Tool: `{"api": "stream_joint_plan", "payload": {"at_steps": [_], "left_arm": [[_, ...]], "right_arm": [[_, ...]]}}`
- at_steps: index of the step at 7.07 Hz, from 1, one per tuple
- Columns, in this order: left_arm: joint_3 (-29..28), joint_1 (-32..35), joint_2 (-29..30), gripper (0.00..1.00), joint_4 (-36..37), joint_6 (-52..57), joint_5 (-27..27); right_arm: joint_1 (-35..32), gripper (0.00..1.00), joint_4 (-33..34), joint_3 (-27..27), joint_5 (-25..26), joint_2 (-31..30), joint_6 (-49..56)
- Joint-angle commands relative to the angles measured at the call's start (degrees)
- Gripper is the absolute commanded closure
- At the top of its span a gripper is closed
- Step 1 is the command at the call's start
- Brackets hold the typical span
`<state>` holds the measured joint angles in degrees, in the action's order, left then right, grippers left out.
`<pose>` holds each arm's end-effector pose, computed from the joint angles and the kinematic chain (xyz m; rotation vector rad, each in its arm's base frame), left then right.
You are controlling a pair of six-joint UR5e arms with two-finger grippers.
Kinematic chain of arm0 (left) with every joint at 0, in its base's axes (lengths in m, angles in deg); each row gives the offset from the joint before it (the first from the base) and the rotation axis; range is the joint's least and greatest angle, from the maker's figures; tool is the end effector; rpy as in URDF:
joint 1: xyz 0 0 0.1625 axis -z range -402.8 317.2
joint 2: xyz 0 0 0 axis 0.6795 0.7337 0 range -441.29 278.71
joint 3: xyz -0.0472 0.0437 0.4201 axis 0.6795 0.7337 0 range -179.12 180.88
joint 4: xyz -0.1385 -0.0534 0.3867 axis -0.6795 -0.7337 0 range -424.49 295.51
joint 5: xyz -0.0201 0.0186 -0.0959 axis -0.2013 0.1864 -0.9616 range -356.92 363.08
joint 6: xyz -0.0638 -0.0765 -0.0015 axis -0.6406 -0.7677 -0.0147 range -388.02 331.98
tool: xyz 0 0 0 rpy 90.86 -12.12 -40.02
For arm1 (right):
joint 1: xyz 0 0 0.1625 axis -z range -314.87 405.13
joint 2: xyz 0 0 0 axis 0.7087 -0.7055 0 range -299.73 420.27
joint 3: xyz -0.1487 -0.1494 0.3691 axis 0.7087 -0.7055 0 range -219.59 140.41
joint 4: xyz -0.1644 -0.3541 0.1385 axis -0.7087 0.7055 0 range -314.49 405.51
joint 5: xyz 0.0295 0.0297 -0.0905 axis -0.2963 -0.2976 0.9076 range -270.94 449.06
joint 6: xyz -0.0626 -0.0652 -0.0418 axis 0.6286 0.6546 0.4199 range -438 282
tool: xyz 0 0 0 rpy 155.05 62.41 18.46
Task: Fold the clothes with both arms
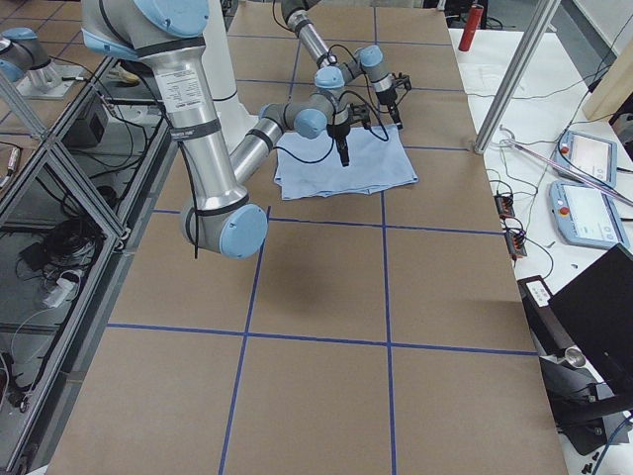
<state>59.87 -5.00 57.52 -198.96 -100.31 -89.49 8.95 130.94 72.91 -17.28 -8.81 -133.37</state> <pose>0.5751 -0.6091 0.2805 0.4723 0.9844 -0.2909 -0.4015 -0.4240 0.2798 0.2632 -0.8333 -0.0941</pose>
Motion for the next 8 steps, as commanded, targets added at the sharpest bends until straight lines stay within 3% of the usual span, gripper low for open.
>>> {"api": "stream_joint_plan", "payload": {"at_steps": [1, 8], "left_arm": [[0.1, 0.0, 0.1, 1.00, 0.0, 0.0, -0.1], [-2.3, 4.1, 2.2, 1.00, 0.6, 0.0, 0.5]], "right_arm": [[-0.1, 0.00, 0.0, 0.0, 0.0, 0.0, 0.0], [-0.6, 0.00, 0.0, -0.3, 0.0, -0.1, 0.0]]}}
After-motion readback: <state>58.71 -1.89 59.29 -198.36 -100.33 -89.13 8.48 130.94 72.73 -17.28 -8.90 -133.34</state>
